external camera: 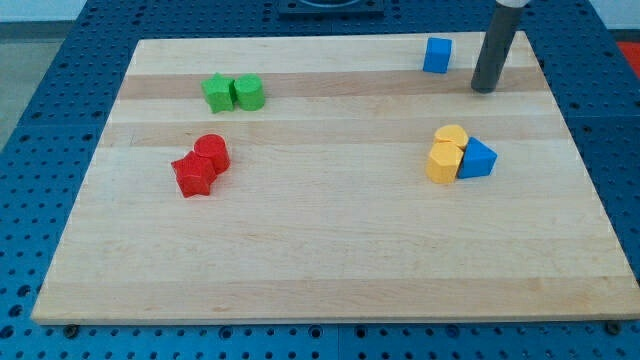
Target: Touch the top of blue cube
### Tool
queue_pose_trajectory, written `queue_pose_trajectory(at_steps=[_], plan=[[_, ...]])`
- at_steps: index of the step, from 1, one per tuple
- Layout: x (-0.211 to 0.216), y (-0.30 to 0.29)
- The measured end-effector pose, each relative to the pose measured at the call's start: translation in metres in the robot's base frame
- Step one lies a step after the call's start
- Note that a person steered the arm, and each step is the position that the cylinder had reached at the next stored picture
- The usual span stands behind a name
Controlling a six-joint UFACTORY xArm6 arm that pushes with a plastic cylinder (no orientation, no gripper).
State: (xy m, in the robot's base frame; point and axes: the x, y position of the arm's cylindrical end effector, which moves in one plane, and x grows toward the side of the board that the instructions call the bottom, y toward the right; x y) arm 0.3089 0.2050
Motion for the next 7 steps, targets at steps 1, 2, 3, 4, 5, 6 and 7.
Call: queue_pose_trajectory(at_steps=[1, 2, 3, 4, 5, 6, 7], plan=[[-0.006, 0.0], [-0.015, 0.0], [-0.038, 0.0], [-0.058, 0.0], [-0.071, 0.001], [-0.085, -0.002], [-0.092, -0.009]])
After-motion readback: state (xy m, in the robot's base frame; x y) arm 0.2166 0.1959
